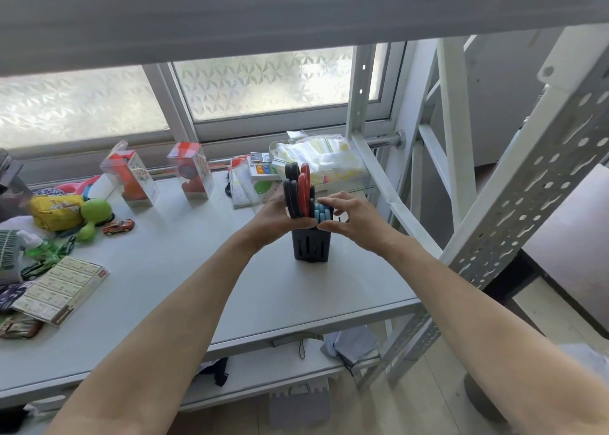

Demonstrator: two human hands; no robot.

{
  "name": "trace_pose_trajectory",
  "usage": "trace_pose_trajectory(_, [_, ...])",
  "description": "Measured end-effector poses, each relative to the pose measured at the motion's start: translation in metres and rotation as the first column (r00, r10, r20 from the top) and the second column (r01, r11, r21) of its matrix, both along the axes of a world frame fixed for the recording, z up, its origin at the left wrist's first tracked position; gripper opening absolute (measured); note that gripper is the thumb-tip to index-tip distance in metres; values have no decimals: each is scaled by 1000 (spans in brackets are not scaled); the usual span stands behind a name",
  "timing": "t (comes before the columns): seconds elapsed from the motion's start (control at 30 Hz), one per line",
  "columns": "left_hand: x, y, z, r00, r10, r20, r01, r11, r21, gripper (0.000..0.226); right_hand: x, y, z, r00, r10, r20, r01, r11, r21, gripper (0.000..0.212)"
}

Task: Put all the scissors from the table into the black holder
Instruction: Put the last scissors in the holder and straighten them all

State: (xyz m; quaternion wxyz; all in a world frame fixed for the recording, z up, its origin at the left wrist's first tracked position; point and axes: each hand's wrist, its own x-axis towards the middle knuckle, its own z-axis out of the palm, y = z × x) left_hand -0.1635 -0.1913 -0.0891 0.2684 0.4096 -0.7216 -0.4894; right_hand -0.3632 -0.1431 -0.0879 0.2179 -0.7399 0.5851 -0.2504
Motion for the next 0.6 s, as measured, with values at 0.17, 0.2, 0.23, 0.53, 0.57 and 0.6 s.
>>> trace_pose_trajectory(0.17, [7, -4, 2, 998, -70, 0, 70, 990, 124, 88, 0, 3, -4, 995, -14, 99, 5, 996, 86, 60])
trace_pose_trajectory(0.2, [7, -3, 2, 998, -61, -28, 64, 988, 137, 88, 1, 2, -2, 992, -14, 125, 0, 993, 116, 59])
trace_pose_trajectory(0.23, [7, -2, 1, 998, -39, -52, 46, 989, 142, 87, 2, 1, 0, 988, -13, 153, -10, 989, 146, 59])
trace_pose_trajectory(0.53, [1, 9, -16, 987, 120, -109, -114, 992, 63, 74, 26, 0, 10, 872, -71, 484, -38, 977, 212, 40])
trace_pose_trajectory(0.57, [1, 9, -16, 988, 112, -102, -105, 992, 68, 75, 26, -1, 9, 869, -82, 488, -31, 975, 220, 38])
trace_pose_trajectory(0.6, [2, 8, -16, 991, 97, -87, -90, 993, 79, 74, 25, -1, 8, 869, -87, 486, -29, 974, 227, 37])
